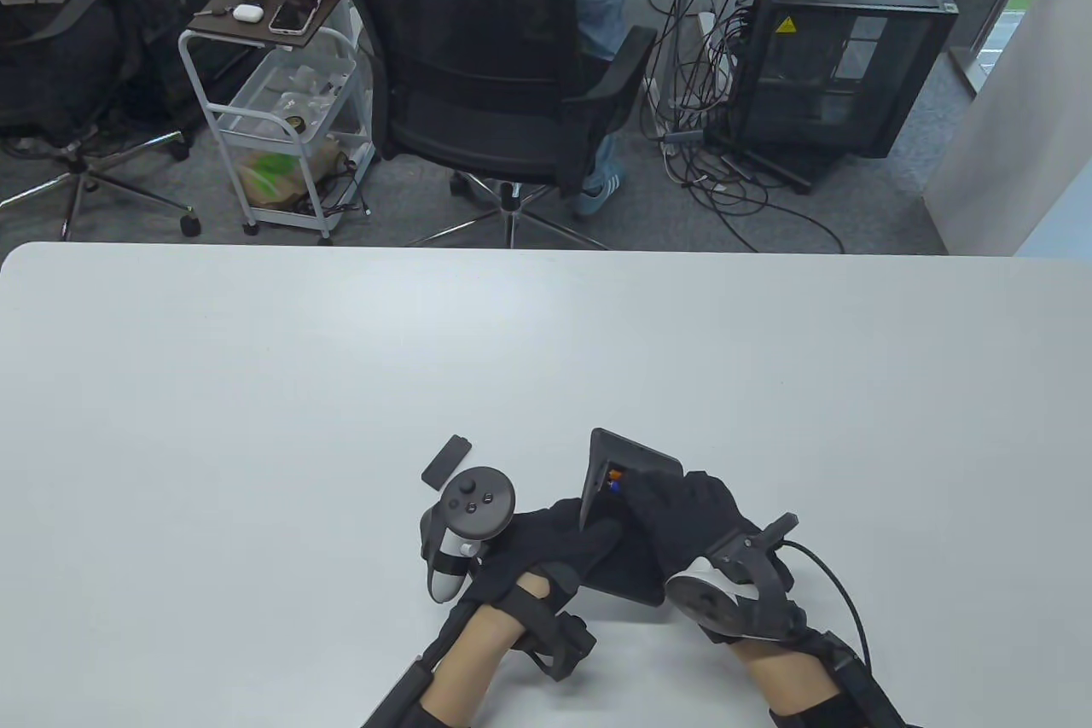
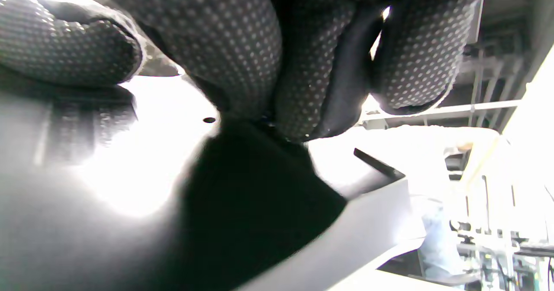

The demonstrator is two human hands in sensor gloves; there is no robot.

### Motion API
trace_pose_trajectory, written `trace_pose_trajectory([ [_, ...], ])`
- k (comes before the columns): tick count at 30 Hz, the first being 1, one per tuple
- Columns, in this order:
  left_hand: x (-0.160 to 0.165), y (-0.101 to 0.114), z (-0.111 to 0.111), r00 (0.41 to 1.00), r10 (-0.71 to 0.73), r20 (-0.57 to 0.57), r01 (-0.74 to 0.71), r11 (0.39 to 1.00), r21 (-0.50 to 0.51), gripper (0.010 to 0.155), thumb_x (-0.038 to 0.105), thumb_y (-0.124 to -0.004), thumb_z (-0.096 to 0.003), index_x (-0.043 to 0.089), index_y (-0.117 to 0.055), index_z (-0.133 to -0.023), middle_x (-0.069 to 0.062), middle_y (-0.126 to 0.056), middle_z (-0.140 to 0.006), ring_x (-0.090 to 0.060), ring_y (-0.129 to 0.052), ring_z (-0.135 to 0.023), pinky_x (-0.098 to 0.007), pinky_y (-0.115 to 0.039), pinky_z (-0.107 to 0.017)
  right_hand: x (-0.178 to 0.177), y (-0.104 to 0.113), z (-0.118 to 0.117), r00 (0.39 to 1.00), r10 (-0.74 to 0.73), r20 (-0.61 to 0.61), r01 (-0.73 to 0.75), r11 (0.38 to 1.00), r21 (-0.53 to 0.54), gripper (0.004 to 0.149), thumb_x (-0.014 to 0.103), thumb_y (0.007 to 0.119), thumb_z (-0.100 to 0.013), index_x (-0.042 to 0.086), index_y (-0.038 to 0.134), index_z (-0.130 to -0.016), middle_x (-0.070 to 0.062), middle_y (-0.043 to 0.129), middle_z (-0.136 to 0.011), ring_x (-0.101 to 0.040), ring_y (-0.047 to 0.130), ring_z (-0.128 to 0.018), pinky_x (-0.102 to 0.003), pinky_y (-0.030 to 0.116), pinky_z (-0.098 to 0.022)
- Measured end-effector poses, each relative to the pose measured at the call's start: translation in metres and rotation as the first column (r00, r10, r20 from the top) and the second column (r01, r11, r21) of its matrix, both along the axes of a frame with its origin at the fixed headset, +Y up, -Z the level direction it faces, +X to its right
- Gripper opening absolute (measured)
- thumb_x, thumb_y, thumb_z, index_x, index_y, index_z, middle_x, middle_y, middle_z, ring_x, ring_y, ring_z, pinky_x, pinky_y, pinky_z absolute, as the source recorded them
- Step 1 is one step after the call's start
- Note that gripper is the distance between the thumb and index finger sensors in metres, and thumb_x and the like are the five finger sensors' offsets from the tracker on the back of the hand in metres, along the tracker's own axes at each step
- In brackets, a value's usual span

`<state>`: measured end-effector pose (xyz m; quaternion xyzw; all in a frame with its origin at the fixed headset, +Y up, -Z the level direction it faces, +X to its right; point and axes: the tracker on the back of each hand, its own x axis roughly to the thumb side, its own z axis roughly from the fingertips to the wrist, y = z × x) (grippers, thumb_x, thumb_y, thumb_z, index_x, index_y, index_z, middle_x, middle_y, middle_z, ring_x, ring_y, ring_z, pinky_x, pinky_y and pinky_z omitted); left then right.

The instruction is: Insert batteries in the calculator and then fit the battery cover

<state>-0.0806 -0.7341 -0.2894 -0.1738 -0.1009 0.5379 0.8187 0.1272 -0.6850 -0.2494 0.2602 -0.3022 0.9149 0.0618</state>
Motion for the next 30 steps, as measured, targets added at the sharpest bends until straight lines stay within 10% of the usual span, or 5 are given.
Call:
trace_pose_trajectory([
  [30, 0.0061, 0.0066, 0.0052, 0.998, -0.057, 0.024, 0.056, 0.997, 0.054, 0.061, 0.048, -0.087, -0.0425, 0.002, -0.079, -0.082, -0.013, -0.100, -0.064, -0.025, -0.108, -0.044, -0.051, -0.084, -0.052, 0.0088, -0.0046, -0.0029, 0.992, -0.128, 0.023, 0.128, 0.991, -0.027, 0.043, 0.022, 0.098, -0.038, 0.014, 0.087, -0.079, -0.016, 0.093, -0.070, -0.032, 0.104, -0.044, -0.056, 0.086, -0.045],
])
